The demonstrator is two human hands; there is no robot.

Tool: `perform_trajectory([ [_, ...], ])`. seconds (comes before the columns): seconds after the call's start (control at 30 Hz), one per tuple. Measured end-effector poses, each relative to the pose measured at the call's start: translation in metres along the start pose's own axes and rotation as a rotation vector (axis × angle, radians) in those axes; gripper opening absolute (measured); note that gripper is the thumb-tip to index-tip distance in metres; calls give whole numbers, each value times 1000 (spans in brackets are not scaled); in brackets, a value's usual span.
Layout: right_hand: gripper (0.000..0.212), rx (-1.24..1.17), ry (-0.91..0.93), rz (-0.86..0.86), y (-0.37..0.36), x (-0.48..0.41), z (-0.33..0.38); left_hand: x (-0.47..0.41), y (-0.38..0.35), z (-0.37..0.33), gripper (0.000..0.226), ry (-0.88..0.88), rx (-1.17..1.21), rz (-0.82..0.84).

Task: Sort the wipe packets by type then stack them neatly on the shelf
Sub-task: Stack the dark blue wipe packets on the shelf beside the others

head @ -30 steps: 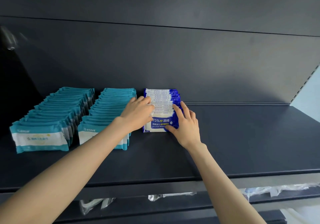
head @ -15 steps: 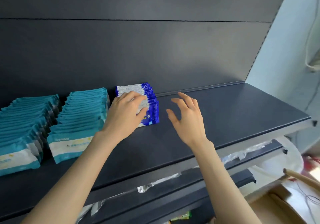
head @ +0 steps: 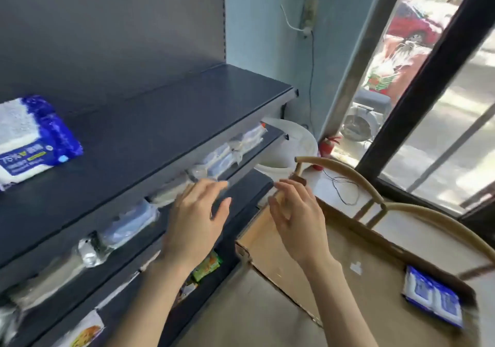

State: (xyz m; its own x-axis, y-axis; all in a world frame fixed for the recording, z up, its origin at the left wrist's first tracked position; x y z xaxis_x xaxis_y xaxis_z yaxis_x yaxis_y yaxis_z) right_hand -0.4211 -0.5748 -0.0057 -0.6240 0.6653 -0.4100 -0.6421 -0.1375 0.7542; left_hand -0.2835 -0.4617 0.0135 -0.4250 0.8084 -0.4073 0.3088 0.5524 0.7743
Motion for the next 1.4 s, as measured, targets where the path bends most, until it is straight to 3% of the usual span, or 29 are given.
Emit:
perform_trajectory([
  [0.23,28,132,-290,78,63,167,-132,89,-159,-120,29,-58,117,340],
  [0.57,30,170,-690,50,128,339,-249,171,-291,-245,37,-197,137,772],
  [0.97,27,94,-946,-28,174,339,-404,107,-442,-331,36,-306,149,948],
  [1.4,32,-35,-1168,158,162,296,-617,36,-655,-359,33,-37,210,1165],
])
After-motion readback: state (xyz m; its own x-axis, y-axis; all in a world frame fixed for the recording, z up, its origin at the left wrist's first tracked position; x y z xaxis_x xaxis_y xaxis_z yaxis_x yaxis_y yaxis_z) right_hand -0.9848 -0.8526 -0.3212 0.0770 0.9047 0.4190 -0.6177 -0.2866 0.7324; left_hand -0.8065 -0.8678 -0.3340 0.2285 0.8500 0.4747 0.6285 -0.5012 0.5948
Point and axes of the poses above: each hand's wrist, its own x-axis away from the middle knuckle, its own y-axis out of the back of the hand, z = x × y, the point moved 9 cm from there along -x, towards the middle knuckle, and after that the axes turned 6 degrees about z, right-handed, at the moved point
